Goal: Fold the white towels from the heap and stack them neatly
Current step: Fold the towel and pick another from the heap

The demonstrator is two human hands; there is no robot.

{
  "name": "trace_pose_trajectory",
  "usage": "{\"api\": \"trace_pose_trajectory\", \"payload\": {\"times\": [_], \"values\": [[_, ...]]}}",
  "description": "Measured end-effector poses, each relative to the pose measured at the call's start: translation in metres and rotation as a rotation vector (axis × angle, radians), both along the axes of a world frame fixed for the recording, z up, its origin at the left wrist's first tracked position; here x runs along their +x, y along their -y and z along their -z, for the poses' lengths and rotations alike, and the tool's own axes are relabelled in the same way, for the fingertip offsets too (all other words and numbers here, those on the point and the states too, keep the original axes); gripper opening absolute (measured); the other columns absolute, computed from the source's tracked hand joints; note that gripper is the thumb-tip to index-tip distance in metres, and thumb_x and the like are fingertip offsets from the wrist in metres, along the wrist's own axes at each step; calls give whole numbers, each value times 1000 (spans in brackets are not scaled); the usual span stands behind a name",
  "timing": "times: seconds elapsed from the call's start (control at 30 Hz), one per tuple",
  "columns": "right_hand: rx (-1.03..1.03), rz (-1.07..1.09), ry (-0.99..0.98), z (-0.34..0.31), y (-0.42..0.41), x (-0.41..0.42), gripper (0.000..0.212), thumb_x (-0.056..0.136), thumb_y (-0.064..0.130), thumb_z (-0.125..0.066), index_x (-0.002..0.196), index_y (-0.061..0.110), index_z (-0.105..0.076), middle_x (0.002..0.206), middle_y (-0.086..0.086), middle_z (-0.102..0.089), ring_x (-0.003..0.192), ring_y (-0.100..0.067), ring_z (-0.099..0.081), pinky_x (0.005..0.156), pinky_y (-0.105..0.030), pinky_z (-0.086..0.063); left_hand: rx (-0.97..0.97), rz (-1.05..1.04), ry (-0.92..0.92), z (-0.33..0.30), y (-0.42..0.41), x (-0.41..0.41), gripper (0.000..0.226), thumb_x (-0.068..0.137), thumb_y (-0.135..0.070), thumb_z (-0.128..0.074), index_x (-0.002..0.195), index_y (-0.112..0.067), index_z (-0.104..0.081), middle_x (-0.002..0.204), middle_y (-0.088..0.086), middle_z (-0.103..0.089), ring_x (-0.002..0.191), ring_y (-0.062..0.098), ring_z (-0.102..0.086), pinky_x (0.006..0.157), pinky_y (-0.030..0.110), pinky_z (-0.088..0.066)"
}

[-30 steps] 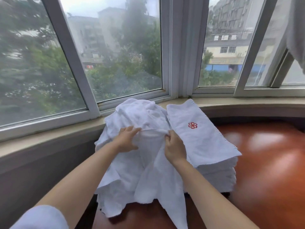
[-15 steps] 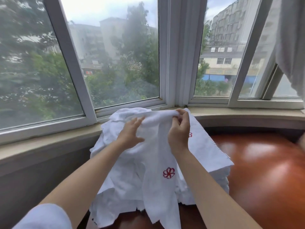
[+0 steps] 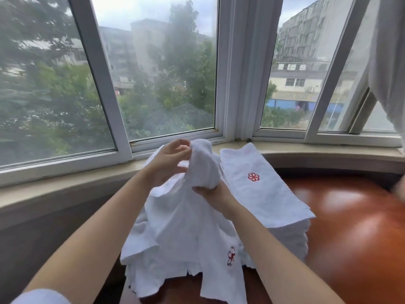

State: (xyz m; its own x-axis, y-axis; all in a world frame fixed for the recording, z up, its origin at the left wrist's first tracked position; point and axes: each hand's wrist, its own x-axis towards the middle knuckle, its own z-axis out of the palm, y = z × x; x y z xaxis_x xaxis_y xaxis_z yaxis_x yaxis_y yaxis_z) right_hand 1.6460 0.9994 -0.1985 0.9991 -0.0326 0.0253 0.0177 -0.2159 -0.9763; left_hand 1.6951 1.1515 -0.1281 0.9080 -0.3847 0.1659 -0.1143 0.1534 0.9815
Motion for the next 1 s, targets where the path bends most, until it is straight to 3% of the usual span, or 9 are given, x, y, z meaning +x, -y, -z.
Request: {"api": "trace_pose_trajectory", "payload": {"times": [0.13, 0.23, 0.37, 0.43, 0.57, 0.7, 0.8, 0.9, 1.0], "values": [[347, 175, 19, -24, 5, 9, 16, 93, 10, -61, 109, 15, -61, 95, -3, -67, 90, -22, -65, 73, -31, -55, 201, -64, -35, 46, -35, -2, 59, 86, -9, -69, 137, -23, -44, 134, 0, -57, 117, 9, -56, 96, 27, -47], [596, 166, 95, -53, 12, 14, 5, 95, 12, -59, 96, 11, -63, 71, 3, -67, 66, -13, -64, 54, -23, -51, 392, 158, 22, 74, -29, -13, 94, 62, -30, -89, 138, -48, -36, 132, -30, -52, 121, -10, -48, 94, 17, -47], [715, 201, 120, -83, 22, 13, 18, 99, 24, -52, 107, 9, -57, 91, -8, -61, 85, -20, -64, 78, -33, -53, 188, -65, 46, 63, 6, -18, 47, 58, -5, -70, 104, -15, -66, 93, 2, -69, 87, 20, -62, 71, 31, -54], [776, 225, 62, -90, 40, 10, 34, 95, 35, -58, 116, 9, -57, 102, -12, -66, 93, -25, -67, 81, -36, -54, 130, -201, 60, 39, 15, -17, 27, 58, -6, -54, 79, -15, -68, 73, 2, -63, 71, 18, -56, 58, 28, -48], [722, 70, 17, -91, 77, -5, 62, 91, 51, -55, 124, -2, -58, 117, -19, -58, 107, -30, -55, 95, -41, -41, -5, -144, 78, -7, 46, -29, 23, 65, -9, -56, 77, -18, -73, 70, 2, -68, 58, 13, -61, 53, 21, -49], [812, -299, 122, -83, 124, -28, 56, 102, 48, -31, 125, 8, -61, 118, -15, -64, 112, -26, -60, 98, -37, -46, -146, -65, 107, -37, 111, -50, 17, 75, -3, -58, 87, -11, -67, 66, -1, -69, 55, 9, -63, 53, 18, -52], [866, -491, 97, -83, 173, -49, 69, 95, 55, -42, 142, 4, -44, 137, -21, -51, 124, -30, -50, 108, -43, -38, -255, -52, 116, -54, 170, -69, 23, 82, 0, -58, 76, -15, -75, 65, -2, -70, 55, 7, -65, 53, 18, -53], [883, -553, 51, -84, 231, -71, 64, 93, 58, -43, 135, 11, -53, 124, -11, -61, 117, -23, -56, 101, -36, -43, -277, -80, 149, -67, 234, -89, 38, 87, 4, -56, 65, -18, -76, 60, -5, -68, 52, 4, -63, 49, 15, -50], [899, -455, 84, -90, 298, -93, 42, 103, 40, -34, 114, 12, -64, 99, -8, -68, 95, -21, -64, 81, -32, -52, -213, -160, 185, -71, 297, -107, 15, 71, -4, -61, 77, -14, -71, 60, -7, -65, 51, 2, -58, 48, 14, -45]]}}
